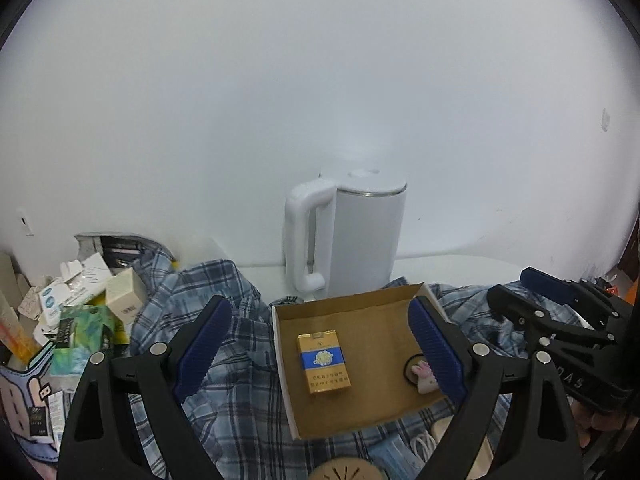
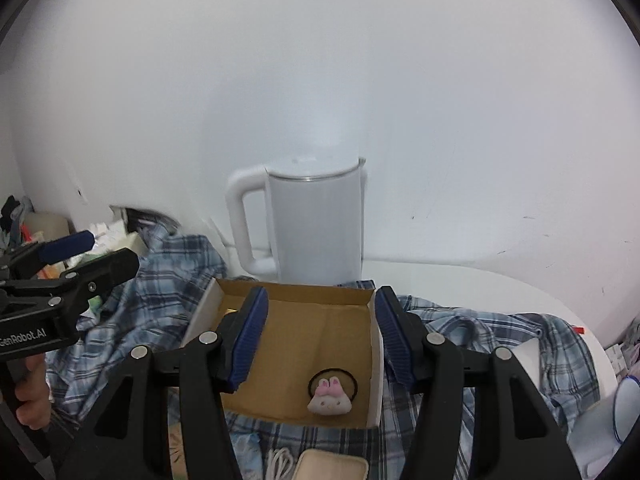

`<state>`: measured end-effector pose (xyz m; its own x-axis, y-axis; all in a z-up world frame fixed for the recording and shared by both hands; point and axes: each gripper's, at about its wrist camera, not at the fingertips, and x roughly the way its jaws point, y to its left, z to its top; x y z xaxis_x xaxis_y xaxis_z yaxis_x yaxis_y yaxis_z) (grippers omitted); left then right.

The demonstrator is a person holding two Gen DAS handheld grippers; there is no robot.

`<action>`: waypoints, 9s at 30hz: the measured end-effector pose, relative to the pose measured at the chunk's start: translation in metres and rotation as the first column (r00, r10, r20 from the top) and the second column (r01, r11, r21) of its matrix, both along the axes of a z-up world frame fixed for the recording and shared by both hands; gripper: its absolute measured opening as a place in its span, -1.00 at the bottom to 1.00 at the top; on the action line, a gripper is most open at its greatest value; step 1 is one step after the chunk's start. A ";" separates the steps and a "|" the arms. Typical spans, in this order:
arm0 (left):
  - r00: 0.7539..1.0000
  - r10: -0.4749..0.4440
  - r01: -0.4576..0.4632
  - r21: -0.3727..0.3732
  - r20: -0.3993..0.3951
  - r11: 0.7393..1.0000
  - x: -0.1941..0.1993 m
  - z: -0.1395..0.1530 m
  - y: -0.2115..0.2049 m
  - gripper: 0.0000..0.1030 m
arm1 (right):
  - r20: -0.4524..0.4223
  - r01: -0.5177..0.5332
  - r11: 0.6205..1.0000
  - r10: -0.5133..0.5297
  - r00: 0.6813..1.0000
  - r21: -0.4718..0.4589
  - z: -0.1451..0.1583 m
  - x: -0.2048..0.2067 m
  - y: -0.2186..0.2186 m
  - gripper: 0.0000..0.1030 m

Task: Organize soft objects
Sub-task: 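Pull both tools back from the box toward the table items, then grasp the beige phone case with the right tool while the left tool approaches the tan disc, then grasp the tan round perforated disc with the left tool while the right tool lifts the case, then carry the disc in the left tool and case in the right tool over the box, then lower the phone case into the box and open the right tool while the left tool releases the disc, then withdraw both tools up from the box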

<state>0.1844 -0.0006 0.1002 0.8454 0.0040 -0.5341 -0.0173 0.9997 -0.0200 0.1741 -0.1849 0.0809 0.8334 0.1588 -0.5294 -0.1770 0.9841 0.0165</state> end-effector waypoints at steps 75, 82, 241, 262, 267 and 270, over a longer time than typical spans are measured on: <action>0.987 -0.096 0.086 -0.080 -0.131 0.993 -0.096 -0.144 0.000 1.00 | -0.391 0.199 0.973 -0.229 0.891 -0.117 -0.164 -0.063 -0.010 0.71; 0.986 -0.102 0.094 -0.072 -0.130 0.993 -0.097 -0.143 -0.003 1.00 | -0.403 0.199 0.973 -0.229 0.886 -0.116 -0.169 -0.063 -0.009 0.43; 0.996 -0.082 0.083 0.041 -0.026 0.996 0.090 -0.052 -0.008 0.78 | -0.124 0.023 0.998 -0.031 0.992 -0.066 -0.082 0.091 0.014 0.86; 0.966 -0.028 0.009 0.076 0.256 0.997 -0.088 0.046 -0.007 0.78 | 0.198 0.026 0.997 -0.012 0.980 -0.068 0.041 -0.066 0.023 0.86; 0.960 -0.044 0.026 0.068 0.278 0.997 -0.126 0.040 -0.005 0.78 | 0.225 0.035 0.998 -0.022 0.974 -0.052 0.039 -0.100 0.018 0.86; 0.954 -0.019 0.008 0.041 0.299 0.999 -0.146 0.028 -0.003 0.78 | 0.234 0.046 0.997 -0.032 0.972 -0.055 0.032 -0.113 0.016 0.86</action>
<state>0.0387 -0.0035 0.1282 0.9666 0.0072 -0.2562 -0.0030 0.9999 0.0166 0.0607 -0.1688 0.1130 0.9396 0.0981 -0.3279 -0.1309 0.9882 -0.0794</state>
